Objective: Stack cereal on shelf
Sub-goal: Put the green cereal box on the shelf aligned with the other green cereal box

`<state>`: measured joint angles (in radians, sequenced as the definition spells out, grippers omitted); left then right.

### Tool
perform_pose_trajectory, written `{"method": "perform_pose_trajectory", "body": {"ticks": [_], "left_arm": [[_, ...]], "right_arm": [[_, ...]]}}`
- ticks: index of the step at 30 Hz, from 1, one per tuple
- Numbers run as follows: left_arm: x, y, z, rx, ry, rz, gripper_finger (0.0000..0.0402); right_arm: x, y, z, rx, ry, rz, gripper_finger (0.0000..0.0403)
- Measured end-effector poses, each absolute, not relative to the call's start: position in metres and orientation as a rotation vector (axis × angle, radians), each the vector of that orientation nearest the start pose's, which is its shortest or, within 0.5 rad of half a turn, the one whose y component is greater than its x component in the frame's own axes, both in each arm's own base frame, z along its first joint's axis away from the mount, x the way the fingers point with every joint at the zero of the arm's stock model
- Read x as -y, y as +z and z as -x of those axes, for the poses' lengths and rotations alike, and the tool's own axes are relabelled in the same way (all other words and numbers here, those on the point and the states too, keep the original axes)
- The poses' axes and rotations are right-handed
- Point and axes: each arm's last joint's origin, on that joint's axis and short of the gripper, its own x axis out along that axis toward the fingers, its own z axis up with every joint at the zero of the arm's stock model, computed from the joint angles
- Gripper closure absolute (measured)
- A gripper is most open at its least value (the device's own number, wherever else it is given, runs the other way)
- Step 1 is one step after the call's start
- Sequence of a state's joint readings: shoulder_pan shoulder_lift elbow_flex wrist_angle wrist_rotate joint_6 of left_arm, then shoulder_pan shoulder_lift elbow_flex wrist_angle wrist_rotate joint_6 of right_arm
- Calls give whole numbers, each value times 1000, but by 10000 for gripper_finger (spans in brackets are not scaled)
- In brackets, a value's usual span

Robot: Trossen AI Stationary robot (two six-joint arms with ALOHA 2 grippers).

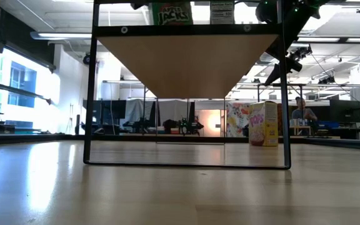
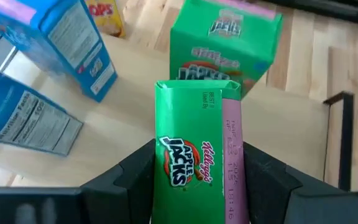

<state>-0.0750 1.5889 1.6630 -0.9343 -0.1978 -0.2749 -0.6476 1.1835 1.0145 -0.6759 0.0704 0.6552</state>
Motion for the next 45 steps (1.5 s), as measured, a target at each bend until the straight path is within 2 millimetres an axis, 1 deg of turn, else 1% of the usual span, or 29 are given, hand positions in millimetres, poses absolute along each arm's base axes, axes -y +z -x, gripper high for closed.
{"method": "perform_pose_trajectory", "body": {"ticks": [2, 4, 7, 14, 17, 24, 29, 37, 39, 41, 43, 45], "left_arm": [[19, 370, -332, -828, 234, 140, 218], [19, 363, -334, -870, 240, 132, 218], [20, 356, -339, -888, 242, 129, 218], [20, 357, -339, -885, 233, 117, 217], [20, 359, -340, -860, 218, 113, 209], [21, 370, -334, -819, 154, 132, 168], [18, 381, -326, -778, 154, 142, 159], [7, 417, -289, -647, 180, 136, 161], [5, 424, -281, -616, 220, 133, 172], [4, 423, -275, -598, 245, 144, 199], [4, 410, -272, -601, 264, 181, 244], [4, 391, -269, -599, 300, 240, 302]], "right_arm": [[144, 294, -187, -583, -932, -835, 45], [144, 294, -187, -583, -933, -835, 45], [144, 294, -187, -583, -933, -835, 45], [144, 294, -187, -582, -933, -834, 45], [144, 294, -187, -582, -933, -834, 45], [144, 294, -187, -581, -934, -836, 45], [144, 294, -187, -581, -934, -837, 45], [144, 294, -187, -578, -934, -837, 45], [144, 294, -187, -570, -940, -853, 45], [144, 294, -187, -568, -941, -857, 45], [144, 294, -187, -569, -940, -854, 45], [144, 294, -187, -569, -940, -852, 45]]}}
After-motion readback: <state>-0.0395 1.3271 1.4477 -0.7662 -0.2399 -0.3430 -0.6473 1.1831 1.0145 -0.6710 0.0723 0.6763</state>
